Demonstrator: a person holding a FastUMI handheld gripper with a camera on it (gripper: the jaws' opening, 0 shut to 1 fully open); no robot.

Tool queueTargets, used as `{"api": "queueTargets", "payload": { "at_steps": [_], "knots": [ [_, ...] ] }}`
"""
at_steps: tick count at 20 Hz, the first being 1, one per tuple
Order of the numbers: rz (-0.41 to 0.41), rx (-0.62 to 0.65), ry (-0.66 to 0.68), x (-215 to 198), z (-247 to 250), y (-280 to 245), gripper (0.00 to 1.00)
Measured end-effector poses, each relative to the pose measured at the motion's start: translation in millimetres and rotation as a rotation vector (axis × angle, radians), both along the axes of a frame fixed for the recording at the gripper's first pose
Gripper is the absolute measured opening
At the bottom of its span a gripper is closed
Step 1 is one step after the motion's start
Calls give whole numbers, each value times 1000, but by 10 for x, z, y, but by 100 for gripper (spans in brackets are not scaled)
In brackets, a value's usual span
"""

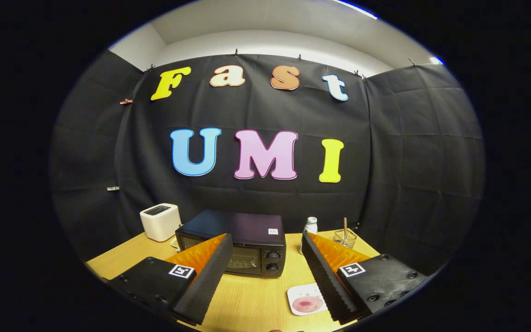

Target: Open the toaster oven, put the food inside, and close the toaster oven door.

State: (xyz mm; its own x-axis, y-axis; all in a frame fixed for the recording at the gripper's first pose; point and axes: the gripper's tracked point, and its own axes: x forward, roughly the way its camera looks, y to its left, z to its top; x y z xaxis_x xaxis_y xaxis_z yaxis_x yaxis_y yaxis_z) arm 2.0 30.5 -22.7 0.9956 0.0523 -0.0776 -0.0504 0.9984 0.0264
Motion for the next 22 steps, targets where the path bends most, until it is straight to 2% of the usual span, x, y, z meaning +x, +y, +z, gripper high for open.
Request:
{"api": "queueTargets", "payload": {
  "at_steps": [6,11,17,22],
  "knots": [
    [32,4,32,178,-110,206,98],
    [33,45,77,499,-198,426,98],
    [46,34,153,877,-527,812,98],
    [20,42,207,1215,-818,1088,98]
  ]
}}
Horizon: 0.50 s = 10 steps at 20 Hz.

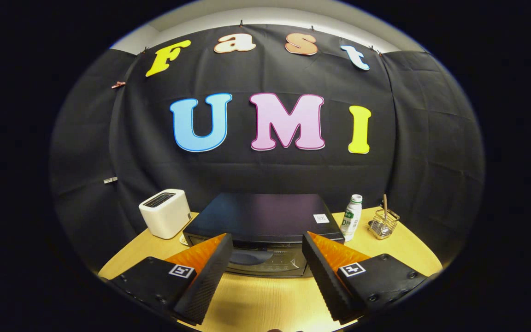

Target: Open the toaster oven, put the food inside, and close the toaster oven door.

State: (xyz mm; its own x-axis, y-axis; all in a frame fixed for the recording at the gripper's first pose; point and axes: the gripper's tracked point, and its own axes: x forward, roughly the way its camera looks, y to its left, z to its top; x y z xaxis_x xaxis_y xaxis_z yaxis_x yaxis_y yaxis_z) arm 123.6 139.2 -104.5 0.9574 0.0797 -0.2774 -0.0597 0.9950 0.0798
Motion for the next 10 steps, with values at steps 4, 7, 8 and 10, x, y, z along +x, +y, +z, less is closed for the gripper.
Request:
{"api": "queueTargets", "payload": {
  "at_steps": [4,7,8,10],
  "knots": [
    [-11,-36,40,293,-324,160,98],
    [-31,-47,56,455,-515,183,99],
    [-37,-33,65,500,-568,199,99],
    [-33,-12,88,569,-669,273,98]
  ]
}}
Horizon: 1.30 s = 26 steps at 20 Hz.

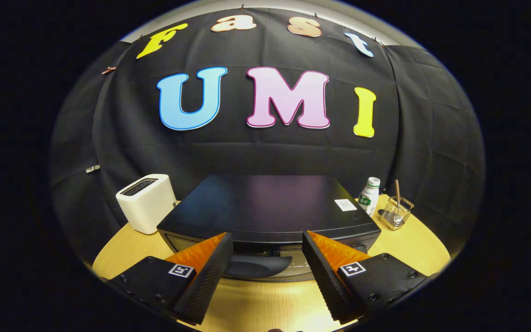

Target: Open the toaster oven, put the food inside, and close the toaster oven door.

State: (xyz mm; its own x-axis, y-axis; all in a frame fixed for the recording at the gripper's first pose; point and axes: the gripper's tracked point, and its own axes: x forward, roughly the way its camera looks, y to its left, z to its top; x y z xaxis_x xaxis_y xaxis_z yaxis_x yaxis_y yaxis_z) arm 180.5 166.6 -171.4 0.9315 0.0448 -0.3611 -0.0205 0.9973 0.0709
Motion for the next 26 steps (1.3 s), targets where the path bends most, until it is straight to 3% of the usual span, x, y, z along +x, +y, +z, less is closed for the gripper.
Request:
{"api": "queueTargets", "payload": {
  "at_steps": [10,26],
  "knots": [
    [-35,-30,34,-63,-154,89,100],
    [-11,-42,147,-996,-606,104,100]
  ]
}}
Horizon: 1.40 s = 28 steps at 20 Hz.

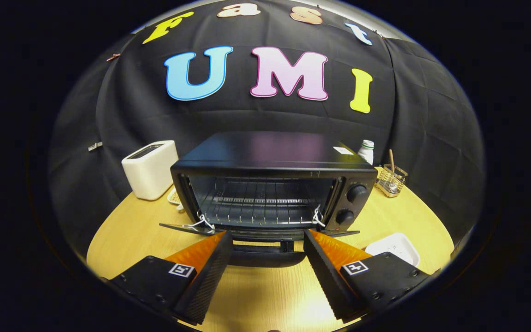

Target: Open the toaster oven, put the food inside, and close the toaster oven door.

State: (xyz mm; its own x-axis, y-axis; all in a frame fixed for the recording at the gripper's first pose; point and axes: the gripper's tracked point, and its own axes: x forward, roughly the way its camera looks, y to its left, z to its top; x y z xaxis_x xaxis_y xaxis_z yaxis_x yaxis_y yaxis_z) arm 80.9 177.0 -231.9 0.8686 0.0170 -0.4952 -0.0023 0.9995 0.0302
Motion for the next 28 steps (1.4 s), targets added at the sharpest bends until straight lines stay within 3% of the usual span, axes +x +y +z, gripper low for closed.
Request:
{"api": "queueTargets", "payload": {
  "at_steps": [7,13,21,28],
  "knots": [
    [48,-34,247,-473,-759,-48,99],
    [61,9,235,-587,-511,-379,99],
    [113,-2,166,-604,-18,-1226,99],
    [125,53,285,-534,-51,-2124,99]
  ]
}}
